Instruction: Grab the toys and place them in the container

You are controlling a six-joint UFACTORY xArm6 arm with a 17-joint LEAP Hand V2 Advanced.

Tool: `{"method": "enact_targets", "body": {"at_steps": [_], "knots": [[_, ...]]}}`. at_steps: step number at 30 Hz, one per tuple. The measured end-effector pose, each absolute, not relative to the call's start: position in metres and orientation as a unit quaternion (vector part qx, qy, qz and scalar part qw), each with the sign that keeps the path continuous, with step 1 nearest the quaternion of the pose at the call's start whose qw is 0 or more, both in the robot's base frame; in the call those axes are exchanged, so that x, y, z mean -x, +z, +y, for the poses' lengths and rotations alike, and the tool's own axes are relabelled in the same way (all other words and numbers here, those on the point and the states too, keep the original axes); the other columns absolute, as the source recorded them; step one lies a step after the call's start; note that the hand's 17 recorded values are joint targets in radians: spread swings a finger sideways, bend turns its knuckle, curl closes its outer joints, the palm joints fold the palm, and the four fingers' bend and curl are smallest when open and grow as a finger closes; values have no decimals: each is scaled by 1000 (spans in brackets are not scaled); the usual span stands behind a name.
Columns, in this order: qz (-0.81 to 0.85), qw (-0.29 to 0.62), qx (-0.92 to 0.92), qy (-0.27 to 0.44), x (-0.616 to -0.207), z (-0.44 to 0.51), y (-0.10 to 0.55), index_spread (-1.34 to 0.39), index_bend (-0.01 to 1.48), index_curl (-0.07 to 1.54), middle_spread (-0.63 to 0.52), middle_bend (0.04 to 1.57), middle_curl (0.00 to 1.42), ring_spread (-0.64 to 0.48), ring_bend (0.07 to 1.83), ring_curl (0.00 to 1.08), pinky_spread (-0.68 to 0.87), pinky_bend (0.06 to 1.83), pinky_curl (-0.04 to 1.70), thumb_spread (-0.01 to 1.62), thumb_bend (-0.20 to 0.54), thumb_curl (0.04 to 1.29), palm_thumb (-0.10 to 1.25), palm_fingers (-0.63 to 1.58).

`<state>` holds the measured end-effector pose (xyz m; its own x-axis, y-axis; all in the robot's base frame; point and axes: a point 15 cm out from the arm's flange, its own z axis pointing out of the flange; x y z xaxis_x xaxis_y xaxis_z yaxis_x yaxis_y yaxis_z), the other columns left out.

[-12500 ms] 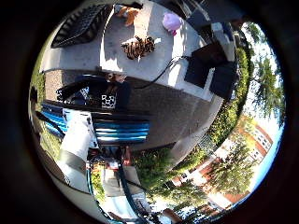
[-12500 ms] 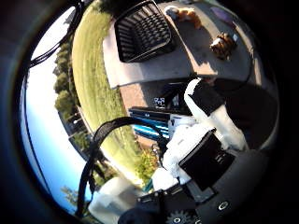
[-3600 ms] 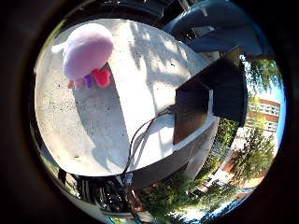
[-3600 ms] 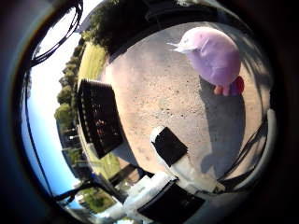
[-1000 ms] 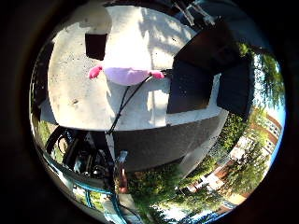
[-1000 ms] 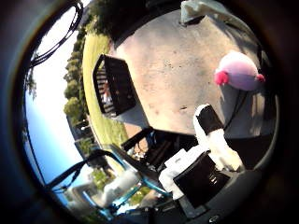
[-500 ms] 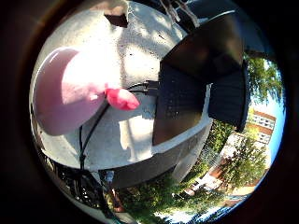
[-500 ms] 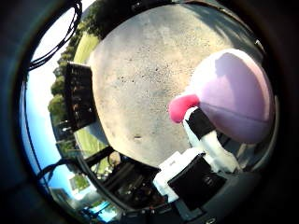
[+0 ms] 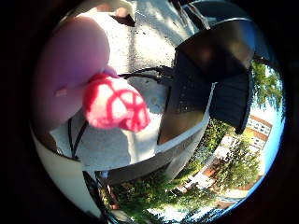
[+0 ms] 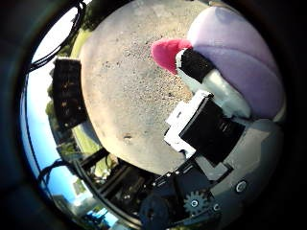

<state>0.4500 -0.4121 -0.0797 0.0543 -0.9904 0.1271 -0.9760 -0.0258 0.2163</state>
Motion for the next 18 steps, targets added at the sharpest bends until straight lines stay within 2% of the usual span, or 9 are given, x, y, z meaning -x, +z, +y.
{"method": "enact_targets", "body": {"at_steps": [2,7,12,18], "knots": [[-684,124,-718,-33,-449,-411,-78,-355,180,363,-94,754,601,129,1078,525,480,763,621,1088,6,429,799,1187],[-672,118,-731,-4,-464,-426,-24,-509,294,431,-138,1004,755,21,1229,640,437,1043,788,1066,54,521,983,1149],[-660,106,-743,-28,-473,-370,37,-646,433,542,-156,1131,848,-49,1299,711,378,1189,900,1069,33,590,1009,1057],[-636,99,-762,-69,-471,-278,137,-769,529,709,-166,1224,918,-100,1367,779,321,1278,988,1079,0,658,1013,946]]}}
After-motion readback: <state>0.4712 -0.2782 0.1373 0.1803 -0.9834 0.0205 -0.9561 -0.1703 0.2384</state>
